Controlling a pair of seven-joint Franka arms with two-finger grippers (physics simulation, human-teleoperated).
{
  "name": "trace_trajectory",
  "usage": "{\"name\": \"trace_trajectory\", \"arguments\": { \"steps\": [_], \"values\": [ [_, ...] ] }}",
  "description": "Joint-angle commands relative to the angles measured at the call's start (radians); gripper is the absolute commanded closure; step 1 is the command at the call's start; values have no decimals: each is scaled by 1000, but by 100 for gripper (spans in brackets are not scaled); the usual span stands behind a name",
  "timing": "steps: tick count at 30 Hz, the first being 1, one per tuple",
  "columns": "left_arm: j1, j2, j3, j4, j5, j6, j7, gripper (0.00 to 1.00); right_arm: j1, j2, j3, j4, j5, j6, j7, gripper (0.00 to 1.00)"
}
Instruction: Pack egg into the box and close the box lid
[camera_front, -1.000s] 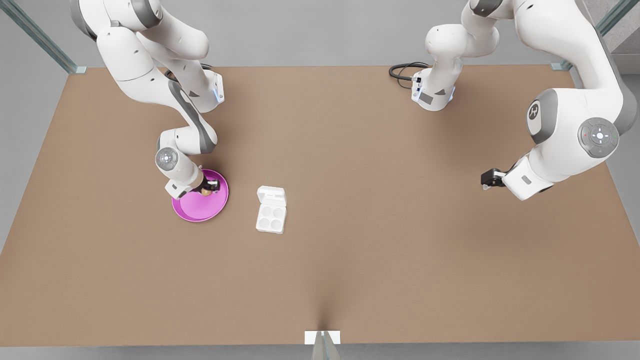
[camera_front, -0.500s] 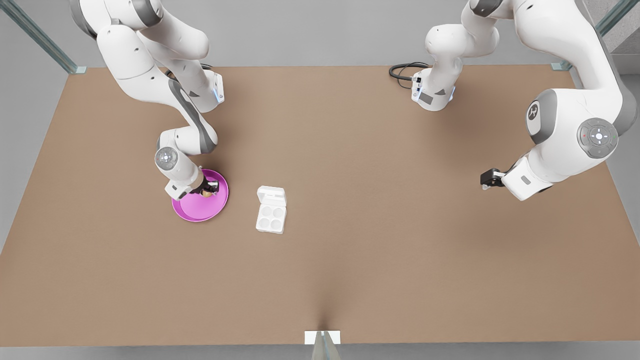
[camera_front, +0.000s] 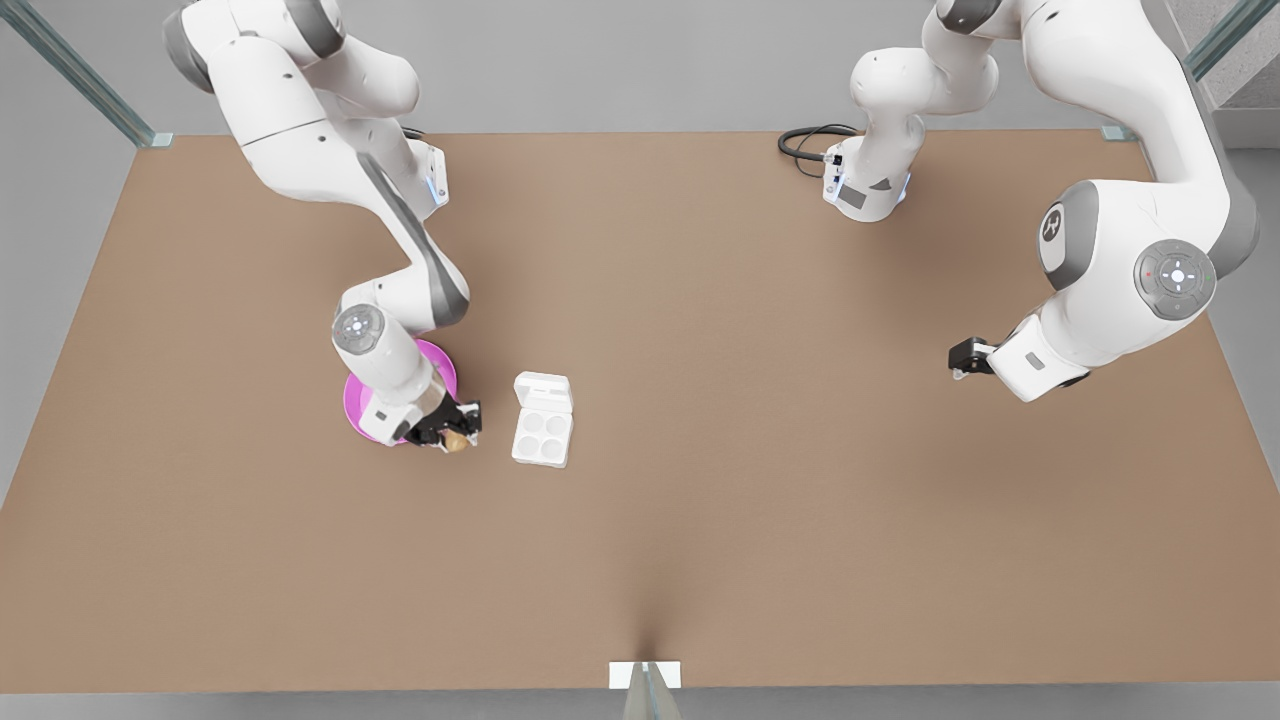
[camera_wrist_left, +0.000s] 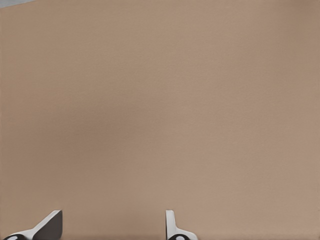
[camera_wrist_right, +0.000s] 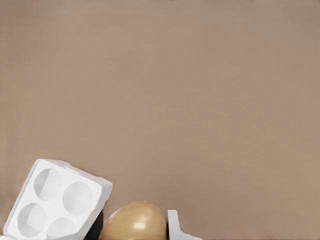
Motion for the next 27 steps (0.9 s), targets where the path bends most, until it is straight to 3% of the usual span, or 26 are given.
{"name": "trace_trajectory", "arguments": {
  "steps": [1,5,9,21,22,23,24,26,27],
  "values": [
    [0,-2,0,0,1,0,-4,0,5,29,0,74,-14,-108,62,56],
    [0,-1,0,0,1,0,-4,0,24,76,0,193,-7,-197,54,56],
    [0,-1,0,0,1,1,-4,0,149,142,0,222,42,-193,220,57],
    [0,4,0,0,1,1,-4,0,191,173,0,190,42,-191,275,56],
    [0,4,0,0,1,1,-4,0,194,173,0,190,42,-196,283,41],
    [0,5,0,0,1,3,-4,0,200,173,-2,195,42,-196,288,12],
    [0,5,0,2,1,4,-4,0,200,174,-2,193,42,-196,288,12],
    [0,5,0,0,1,3,-4,0,200,180,-2,193,42,-196,289,0],
    [0,4,0,0,1,3,-4,0,200,180,0,196,42,-196,289,0]
  ]
}}
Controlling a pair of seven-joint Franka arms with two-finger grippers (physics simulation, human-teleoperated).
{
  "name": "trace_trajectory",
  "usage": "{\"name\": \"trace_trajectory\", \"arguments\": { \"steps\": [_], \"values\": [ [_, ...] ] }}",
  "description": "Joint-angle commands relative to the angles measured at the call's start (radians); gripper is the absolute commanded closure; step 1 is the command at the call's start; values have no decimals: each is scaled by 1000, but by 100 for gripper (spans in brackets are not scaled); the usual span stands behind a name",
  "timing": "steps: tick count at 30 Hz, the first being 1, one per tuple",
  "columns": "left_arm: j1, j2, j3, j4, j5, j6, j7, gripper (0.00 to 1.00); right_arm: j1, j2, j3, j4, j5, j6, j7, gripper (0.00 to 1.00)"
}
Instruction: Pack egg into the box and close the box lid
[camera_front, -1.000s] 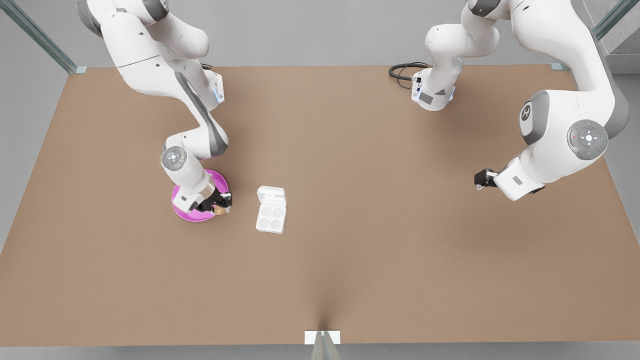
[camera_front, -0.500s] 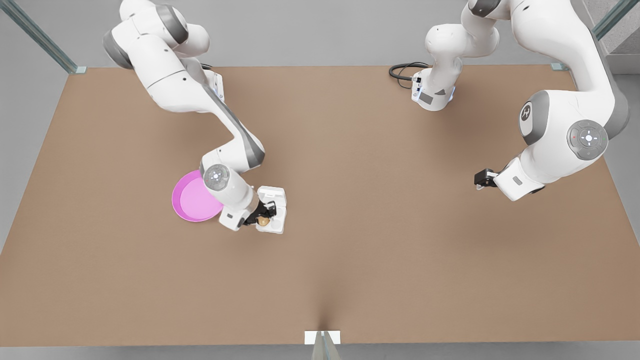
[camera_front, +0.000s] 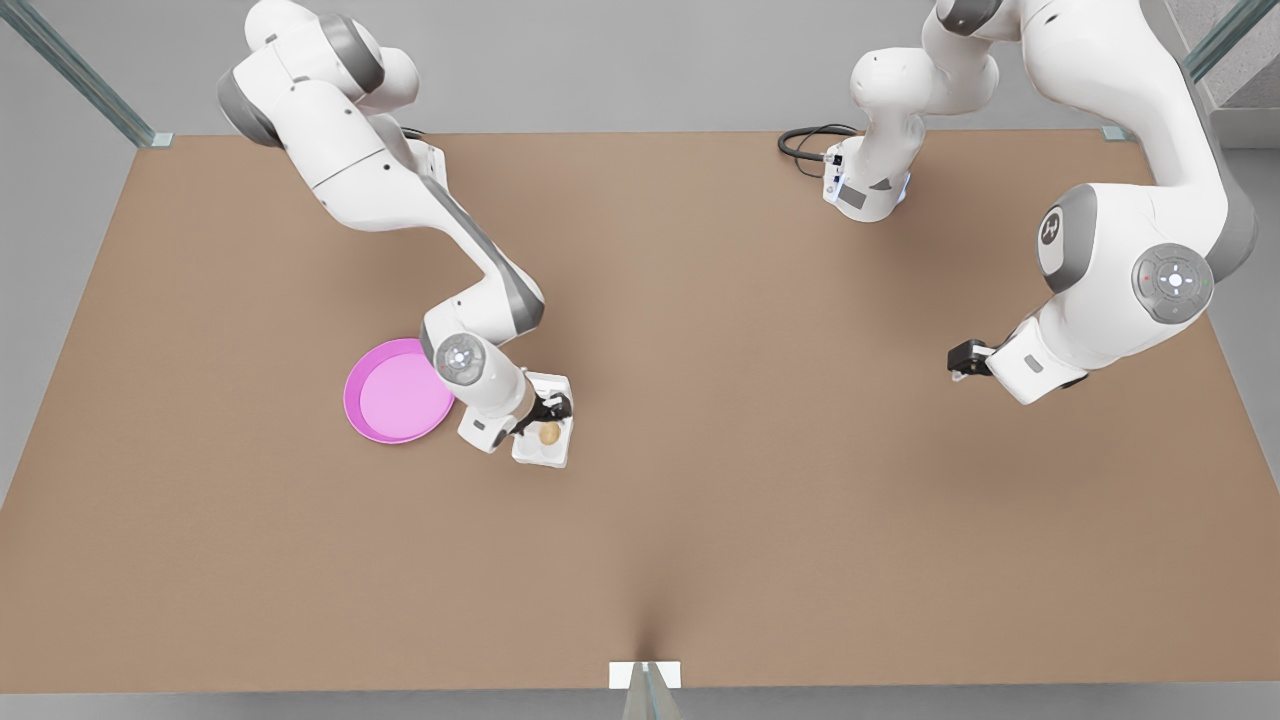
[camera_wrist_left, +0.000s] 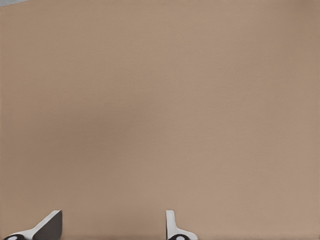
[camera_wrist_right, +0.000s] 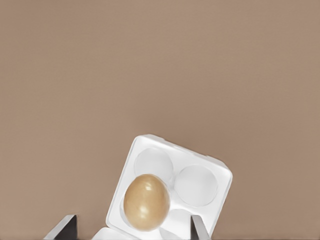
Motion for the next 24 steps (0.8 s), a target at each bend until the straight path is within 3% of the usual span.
{"name": "trace_trajectory", "arguments": {
  "steps": [1,6,9,10,11,12,14,17,20,24],
  "values": [
    [0,-1,0,0,1,0,-1,0,0,0,0,8,-3,-6,129,0],
    [-15,19,0,2,4,0,-1,0,-33,-17,-6,306,-14,-24,-80,0],
    [-41,53,0,0,2,-7,-1,0,-221,-131,21,464,-3,-538,-249,0],
    [-55,91,-2,-1,2,-35,2,12,-207,-227,-77,421,8,-632,-324,0],
    [-86,127,-2,-1,2,-52,-1,43,-114,-330,-273,323,34,-699,-281,0],
    [-115,134,0,-6,1,-108,-3,79,-94,-387,-334,231,28,-704,-229,0],
    [-263,182,0,-4,-2,-240,-126,79,-105,-375,-339,298,22,-817,-206,0],
    [-514,213,-2,-4,-124,-279,-607,79,-157,-350,-339,352,-57,-883,-217,0],
    [-716,269,-2,0,-272,-35,-1190,79,-145,-344,-333,392,-38,-868,-210,0],
    [-876,340,-2,0,-315,181,-1371,79,-243,-344,-339,393,71,-876,-217,0]
  ]
}}
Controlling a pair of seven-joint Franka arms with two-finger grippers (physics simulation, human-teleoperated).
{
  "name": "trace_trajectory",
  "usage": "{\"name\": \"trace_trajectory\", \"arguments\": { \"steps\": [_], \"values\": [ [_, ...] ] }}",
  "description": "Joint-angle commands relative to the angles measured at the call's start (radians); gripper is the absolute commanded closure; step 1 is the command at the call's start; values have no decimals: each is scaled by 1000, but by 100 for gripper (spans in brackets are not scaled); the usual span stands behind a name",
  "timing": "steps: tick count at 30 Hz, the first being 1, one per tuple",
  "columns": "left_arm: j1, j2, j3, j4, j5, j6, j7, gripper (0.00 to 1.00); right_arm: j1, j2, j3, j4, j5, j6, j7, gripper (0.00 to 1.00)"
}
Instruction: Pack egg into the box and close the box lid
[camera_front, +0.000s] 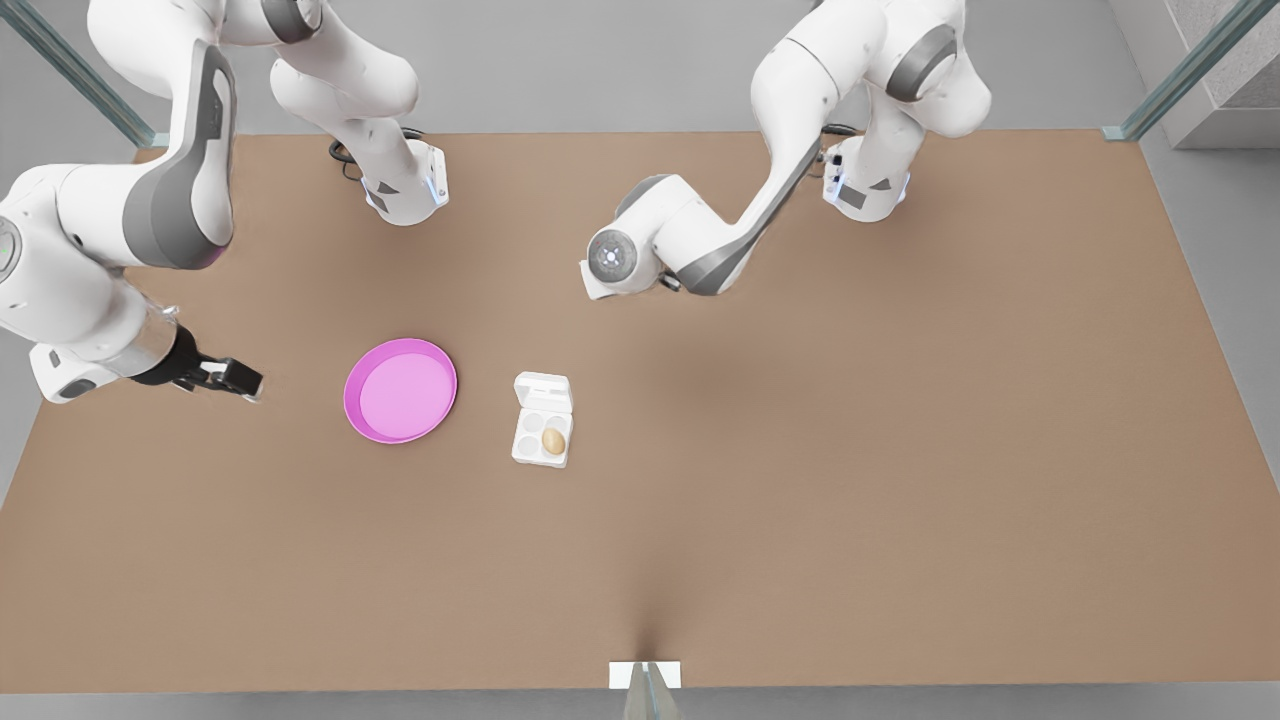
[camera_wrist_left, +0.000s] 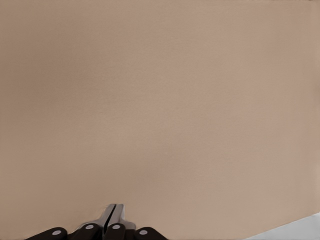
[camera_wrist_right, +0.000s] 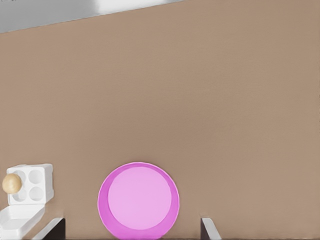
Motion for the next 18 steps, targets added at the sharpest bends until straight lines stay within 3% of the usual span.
{"name": "trace_trajectory", "arguments": {
  "steps": [1,9,18],
  "values": [
    [-52,18,0,1,-51,194,-907,79,-6,0,0,0,42,-86,-84,0],
    [-116,184,1,5,-21,600,-811,79,0,7,0,0,59,-79,-84,0],
    [-90,284,6,125,125,675,-729,79,12,16,3,-2,54,-79,-81,0]
  ]
}}
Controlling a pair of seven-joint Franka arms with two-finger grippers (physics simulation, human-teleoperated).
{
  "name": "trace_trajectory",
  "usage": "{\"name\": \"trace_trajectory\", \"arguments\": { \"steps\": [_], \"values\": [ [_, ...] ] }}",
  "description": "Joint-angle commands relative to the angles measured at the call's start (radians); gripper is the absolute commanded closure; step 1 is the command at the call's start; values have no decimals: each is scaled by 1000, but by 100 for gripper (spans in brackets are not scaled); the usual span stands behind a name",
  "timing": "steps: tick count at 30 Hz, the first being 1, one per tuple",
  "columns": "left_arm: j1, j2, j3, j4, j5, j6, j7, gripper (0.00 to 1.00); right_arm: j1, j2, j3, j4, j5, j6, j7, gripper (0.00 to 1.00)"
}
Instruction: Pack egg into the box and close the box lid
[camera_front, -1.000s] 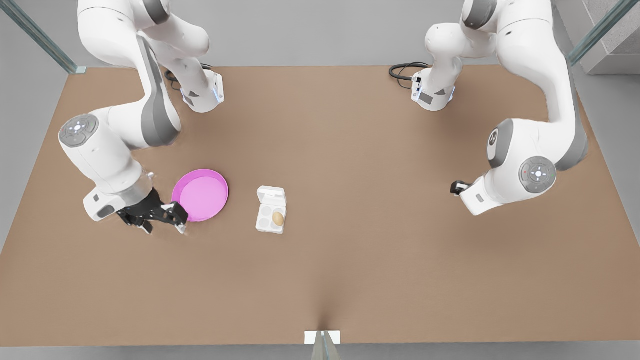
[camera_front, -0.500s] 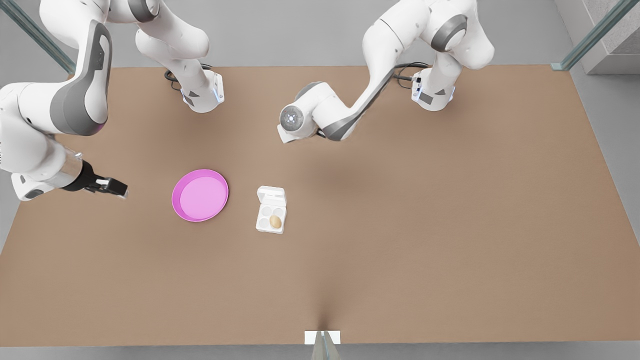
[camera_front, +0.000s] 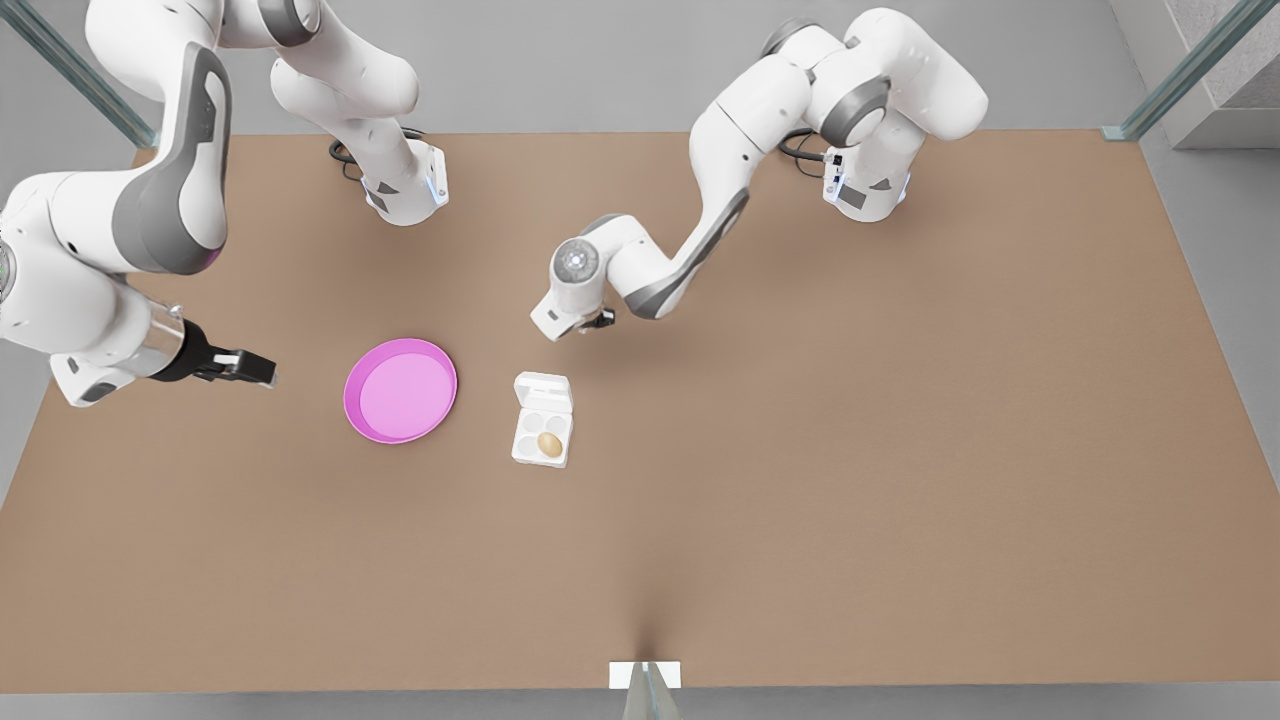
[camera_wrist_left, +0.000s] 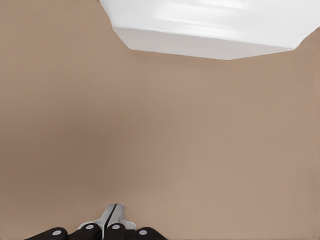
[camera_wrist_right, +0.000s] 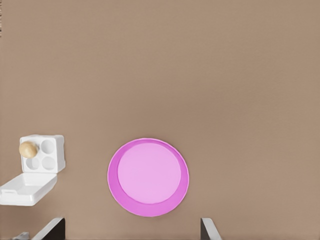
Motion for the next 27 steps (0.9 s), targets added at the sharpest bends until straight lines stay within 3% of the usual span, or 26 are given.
{"name": "trace_trajectory", "arguments": {
  "steps": [1,27],
  "values": [
    [0,2,0,24,60,80,-200,79,3,4,2,0,-1,-4,-27,0],
    [61,111,51,232,76,80,-166,79,50,18,3,0,-44,-5,-23,0]
  ]
}}
